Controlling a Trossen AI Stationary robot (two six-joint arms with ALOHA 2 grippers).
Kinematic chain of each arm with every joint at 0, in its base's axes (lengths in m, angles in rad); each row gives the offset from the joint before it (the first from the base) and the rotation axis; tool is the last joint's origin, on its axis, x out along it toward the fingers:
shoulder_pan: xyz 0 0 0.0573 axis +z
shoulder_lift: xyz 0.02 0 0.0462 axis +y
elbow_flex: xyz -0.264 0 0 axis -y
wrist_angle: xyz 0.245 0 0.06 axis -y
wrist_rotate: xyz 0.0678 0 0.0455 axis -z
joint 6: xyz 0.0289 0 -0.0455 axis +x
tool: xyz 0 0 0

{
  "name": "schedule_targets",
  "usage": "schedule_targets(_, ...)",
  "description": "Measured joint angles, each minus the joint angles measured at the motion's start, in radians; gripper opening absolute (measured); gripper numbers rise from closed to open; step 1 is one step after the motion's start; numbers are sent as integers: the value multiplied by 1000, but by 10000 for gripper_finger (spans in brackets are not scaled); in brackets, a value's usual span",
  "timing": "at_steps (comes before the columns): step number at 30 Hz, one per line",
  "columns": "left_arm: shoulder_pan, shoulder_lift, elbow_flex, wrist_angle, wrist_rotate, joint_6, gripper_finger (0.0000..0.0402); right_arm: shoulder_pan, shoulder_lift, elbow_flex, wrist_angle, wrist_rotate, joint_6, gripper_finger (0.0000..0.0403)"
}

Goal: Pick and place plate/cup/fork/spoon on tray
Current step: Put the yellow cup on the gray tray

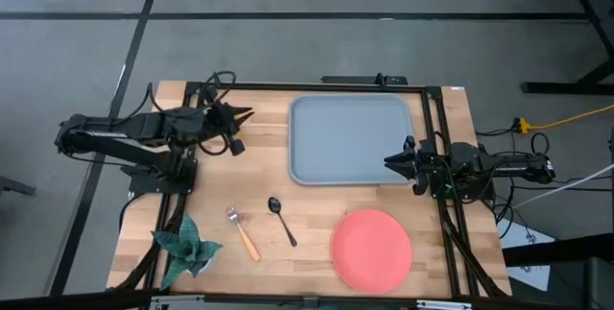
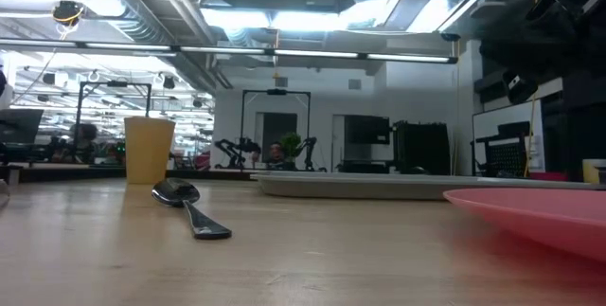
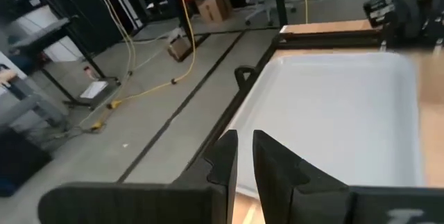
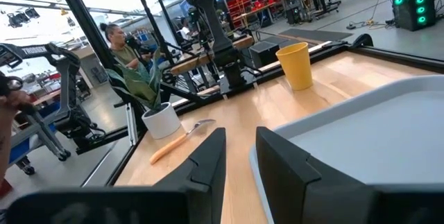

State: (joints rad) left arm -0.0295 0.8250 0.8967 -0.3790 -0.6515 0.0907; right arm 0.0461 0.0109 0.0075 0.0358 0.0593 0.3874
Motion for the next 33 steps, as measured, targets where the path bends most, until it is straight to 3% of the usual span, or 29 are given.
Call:
schedule_targets(9,-31,-2,2,-13,-39,-10,41,0,0,0,0,0,0,86)
schedule_targets(19,23,-3,2,-278,-177,-219,84,0,0,0,0,0,1,86)
schedule_targets(23,94,-22,3,-281,-159,-223,93,0,0,0,0,0,0,86)
schedule_targets(27,163,-21,3,-281,-53,-216,94,0,0,0,0,0,-1,86)
schedule_targets(33,175,1,3,-261,12,-232,94,0,0,0,0,1,-2,86)
